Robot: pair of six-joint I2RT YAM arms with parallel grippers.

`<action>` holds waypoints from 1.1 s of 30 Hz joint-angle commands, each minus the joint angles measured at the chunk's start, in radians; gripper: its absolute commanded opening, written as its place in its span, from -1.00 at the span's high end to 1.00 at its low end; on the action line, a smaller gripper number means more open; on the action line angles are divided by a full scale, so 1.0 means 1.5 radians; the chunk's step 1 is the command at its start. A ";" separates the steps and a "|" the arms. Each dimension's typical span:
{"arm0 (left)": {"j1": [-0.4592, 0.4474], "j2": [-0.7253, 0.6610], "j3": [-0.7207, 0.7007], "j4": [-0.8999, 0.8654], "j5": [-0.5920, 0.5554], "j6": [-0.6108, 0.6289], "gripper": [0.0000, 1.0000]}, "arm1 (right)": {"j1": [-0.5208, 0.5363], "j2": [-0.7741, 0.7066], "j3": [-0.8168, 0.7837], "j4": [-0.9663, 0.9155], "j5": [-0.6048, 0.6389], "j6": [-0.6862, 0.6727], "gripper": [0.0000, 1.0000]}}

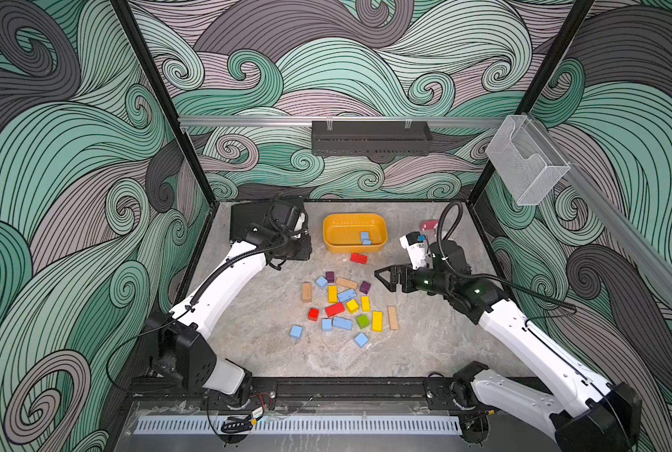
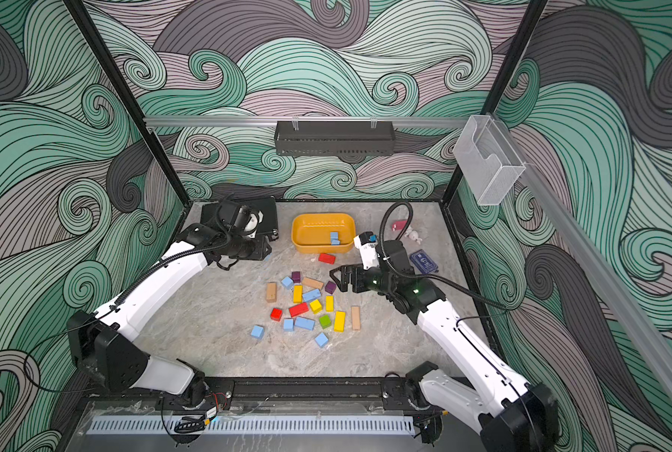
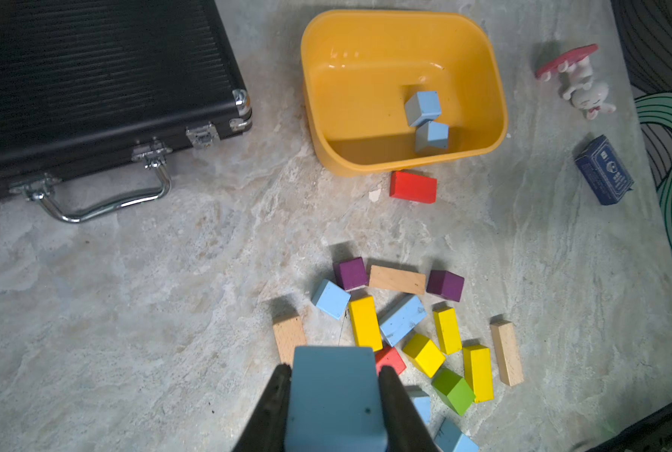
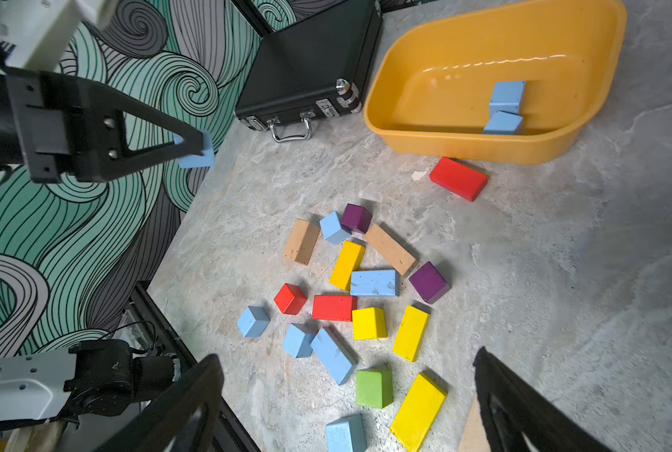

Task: Pick out the blue building blocks
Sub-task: Place the building block in the storage box.

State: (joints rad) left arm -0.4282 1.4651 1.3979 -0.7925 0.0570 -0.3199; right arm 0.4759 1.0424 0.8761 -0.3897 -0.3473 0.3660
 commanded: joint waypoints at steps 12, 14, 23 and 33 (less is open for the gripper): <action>-0.005 0.172 0.156 0.070 0.042 0.078 1.00 | -0.043 0.076 0.057 -0.081 0.038 0.001 -0.99; -0.005 0.201 0.185 0.066 0.047 0.081 1.00 | -0.051 0.081 0.059 -0.081 0.043 0.003 -0.99; -0.006 0.320 0.298 0.065 0.070 0.094 1.00 | -0.079 0.116 0.072 -0.085 0.041 -0.002 -0.99; -0.008 0.441 0.409 0.072 0.076 0.094 1.00 | -0.106 0.151 0.077 -0.073 0.027 -0.011 -0.99</action>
State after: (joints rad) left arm -0.4290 2.0888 1.9556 -0.6945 0.1524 -0.1894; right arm 0.3271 1.2587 0.9684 -0.4984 -0.2962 0.3668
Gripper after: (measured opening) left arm 0.314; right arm 0.995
